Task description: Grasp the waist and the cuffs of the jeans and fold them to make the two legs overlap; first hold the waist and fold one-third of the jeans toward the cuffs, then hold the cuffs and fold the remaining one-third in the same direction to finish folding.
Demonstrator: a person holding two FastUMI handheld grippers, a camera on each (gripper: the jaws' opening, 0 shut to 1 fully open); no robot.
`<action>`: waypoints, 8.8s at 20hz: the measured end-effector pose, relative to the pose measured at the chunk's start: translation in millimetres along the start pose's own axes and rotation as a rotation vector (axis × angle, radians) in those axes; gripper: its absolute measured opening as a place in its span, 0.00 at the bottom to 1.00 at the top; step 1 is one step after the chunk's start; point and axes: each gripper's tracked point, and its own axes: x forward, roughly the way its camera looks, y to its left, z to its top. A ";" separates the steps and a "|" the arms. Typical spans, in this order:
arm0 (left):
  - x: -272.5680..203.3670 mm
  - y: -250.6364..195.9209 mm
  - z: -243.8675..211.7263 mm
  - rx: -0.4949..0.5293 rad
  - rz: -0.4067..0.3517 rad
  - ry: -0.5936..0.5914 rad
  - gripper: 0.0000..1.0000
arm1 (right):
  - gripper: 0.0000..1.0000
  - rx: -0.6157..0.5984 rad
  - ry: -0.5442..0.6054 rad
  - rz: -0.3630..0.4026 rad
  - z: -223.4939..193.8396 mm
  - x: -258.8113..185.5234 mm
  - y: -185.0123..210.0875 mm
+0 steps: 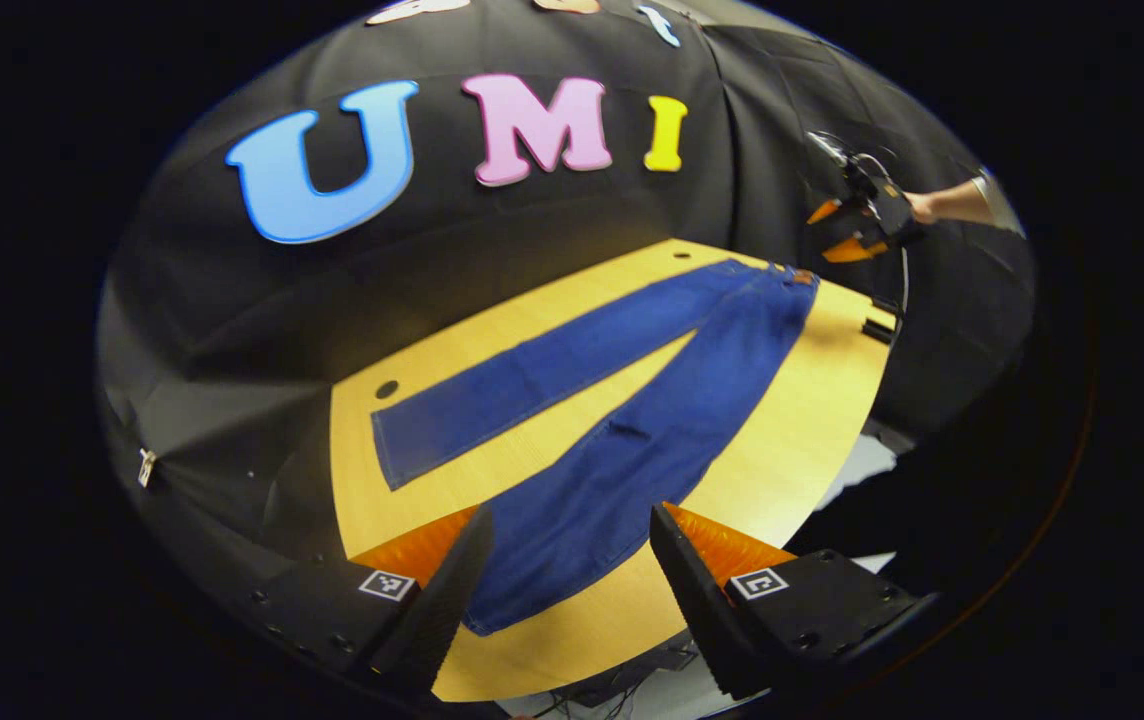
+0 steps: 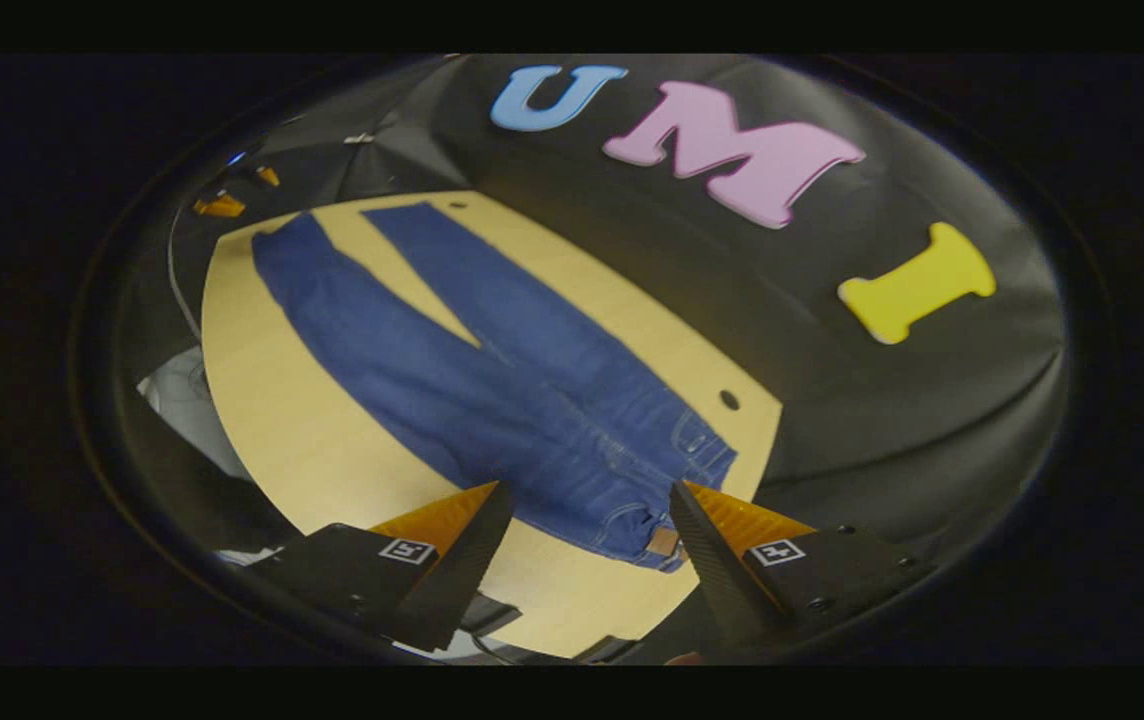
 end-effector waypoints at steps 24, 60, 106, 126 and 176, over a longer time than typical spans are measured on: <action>104.8 16.3 -126.6 0.169 -0.250 0.679 0.83 | 1.00 0.023 0.552 0.424 -141.4 105.4 4.6; 242.8 238.7 66.2 -0.218 -0.055 0.553 0.06 | 0.06 0.573 0.121 -0.065 47.0 204.4 -198.5; 98.1 241.9 161.9 -0.349 0.186 -0.141 0.98 | 0.59 1.745 0.271 -0.262 -85.3 187.9 -206.1; 22.3 266.6 122.1 -0.393 0.255 -0.175 0.98 | 0.00 1.308 -0.231 -0.160 146.6 84.4 -229.3; 176.9 474.1 -63.0 -1.049 0.392 0.387 0.98 | 0.98 0.615 -0.250 0.402 270.6 92.9 76.1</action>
